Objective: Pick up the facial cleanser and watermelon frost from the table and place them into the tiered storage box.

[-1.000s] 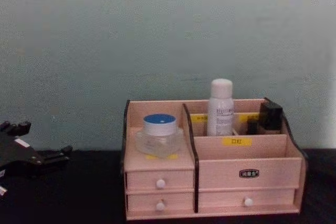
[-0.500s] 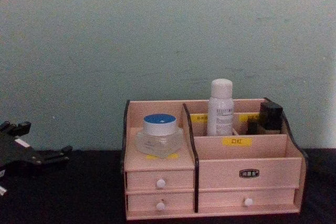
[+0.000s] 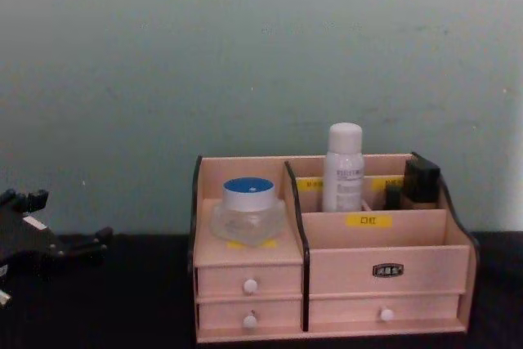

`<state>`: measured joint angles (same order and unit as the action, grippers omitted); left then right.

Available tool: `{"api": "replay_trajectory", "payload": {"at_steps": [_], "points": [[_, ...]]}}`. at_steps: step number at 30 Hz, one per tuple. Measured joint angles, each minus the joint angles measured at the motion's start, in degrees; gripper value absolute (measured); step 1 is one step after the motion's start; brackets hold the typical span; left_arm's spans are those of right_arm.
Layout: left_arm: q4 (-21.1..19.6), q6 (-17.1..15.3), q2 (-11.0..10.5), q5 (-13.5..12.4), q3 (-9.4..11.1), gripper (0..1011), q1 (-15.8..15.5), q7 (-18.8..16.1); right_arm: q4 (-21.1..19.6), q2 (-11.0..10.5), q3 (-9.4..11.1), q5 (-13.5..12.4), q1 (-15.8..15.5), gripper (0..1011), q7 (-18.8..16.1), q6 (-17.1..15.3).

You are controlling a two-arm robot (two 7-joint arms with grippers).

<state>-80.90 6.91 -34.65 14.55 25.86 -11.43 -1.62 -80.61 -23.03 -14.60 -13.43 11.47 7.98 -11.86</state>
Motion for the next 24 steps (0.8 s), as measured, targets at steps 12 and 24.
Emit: {"api": "replay_trajectory", "payload": {"at_steps": [12,24], "points": [[0.0,0.0,0.0,0.0,0.0,1001,0.0,0.0,-0.1,0.0,0.0,0.0,0.0,1000,0.0,0.0],[0.0,0.0,0.0,0.0,0.0,1001,0.0,0.0,-0.1,0.0,0.0,-0.1,0.0,1000,0.0,0.0]]}}
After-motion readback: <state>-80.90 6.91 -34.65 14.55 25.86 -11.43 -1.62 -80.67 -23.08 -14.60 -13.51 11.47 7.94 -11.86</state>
